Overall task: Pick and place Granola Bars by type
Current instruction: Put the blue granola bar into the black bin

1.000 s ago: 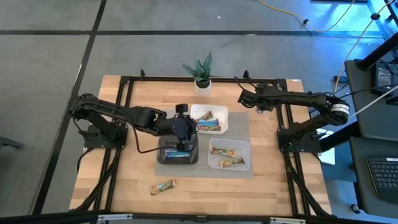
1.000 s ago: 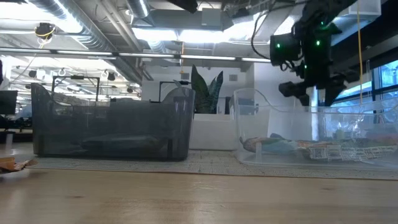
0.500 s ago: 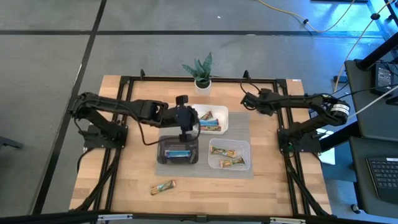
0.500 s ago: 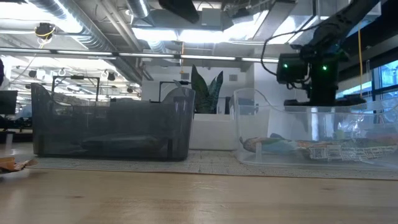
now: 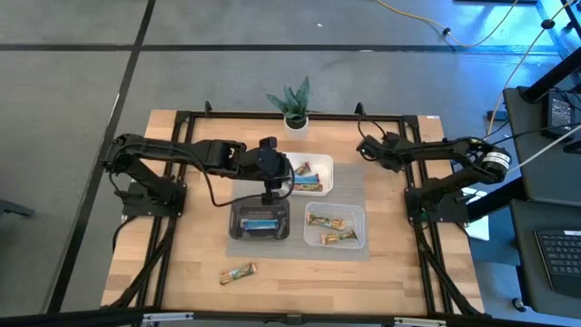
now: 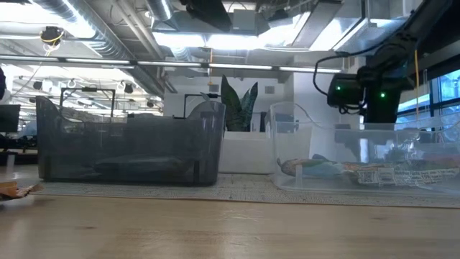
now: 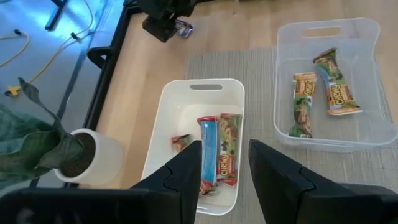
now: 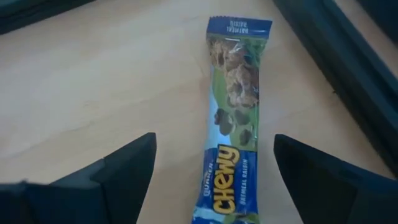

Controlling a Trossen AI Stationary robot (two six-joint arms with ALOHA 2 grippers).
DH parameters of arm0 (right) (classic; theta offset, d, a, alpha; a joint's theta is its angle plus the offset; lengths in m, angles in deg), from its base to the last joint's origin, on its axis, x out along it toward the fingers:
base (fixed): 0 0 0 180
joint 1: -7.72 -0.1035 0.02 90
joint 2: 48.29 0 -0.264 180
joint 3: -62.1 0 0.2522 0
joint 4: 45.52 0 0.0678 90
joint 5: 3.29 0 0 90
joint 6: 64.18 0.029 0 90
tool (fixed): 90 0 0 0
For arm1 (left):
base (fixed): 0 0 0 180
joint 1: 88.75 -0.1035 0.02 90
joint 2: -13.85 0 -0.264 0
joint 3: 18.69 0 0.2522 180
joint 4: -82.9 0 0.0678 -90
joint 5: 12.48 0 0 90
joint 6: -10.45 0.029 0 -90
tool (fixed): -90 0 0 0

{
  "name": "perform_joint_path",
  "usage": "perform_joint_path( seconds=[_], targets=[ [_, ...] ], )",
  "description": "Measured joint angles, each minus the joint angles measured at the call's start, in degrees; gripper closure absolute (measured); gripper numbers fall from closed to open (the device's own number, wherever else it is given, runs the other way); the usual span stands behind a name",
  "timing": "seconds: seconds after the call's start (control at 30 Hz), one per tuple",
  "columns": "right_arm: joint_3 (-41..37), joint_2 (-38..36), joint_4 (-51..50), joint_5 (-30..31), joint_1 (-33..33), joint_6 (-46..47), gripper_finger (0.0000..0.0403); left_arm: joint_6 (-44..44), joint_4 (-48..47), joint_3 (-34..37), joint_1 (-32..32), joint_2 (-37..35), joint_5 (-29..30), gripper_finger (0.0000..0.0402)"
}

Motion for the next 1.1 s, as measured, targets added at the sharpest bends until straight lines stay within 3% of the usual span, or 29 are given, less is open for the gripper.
perform_joint_path(
  seconds=[0.17, 0.37, 0.7, 1.1],
  targets=[
    [-2.4, 0.0, 4.6, -0.4, 1.7, 0.0, 0.0093, 0.6, 0.0, 0.0, 0.1, 0.0, -0.1, 0.0276],
    [-3.4, 0.0, 5.0, -1.9, 3.7, -0.2, 0.0141, 0.6, 0.0, 0.0, 0.0, 0.0, -0.1, 0.0276],
    [-3.5, 0.0, 5.2, -3.4, 3.8, -10.0, 0.0225, 0.2, 0.0, 0.0, 0.0, 0.0, -0.1, 0.0276],
    [-3.4, -0.1, 5.2, -5.6, 3.8, -10.7, 0.0268, -0.2, -0.1, 0.0, 0.1, 0.0, -0.1, 0.0276]
  ],
)
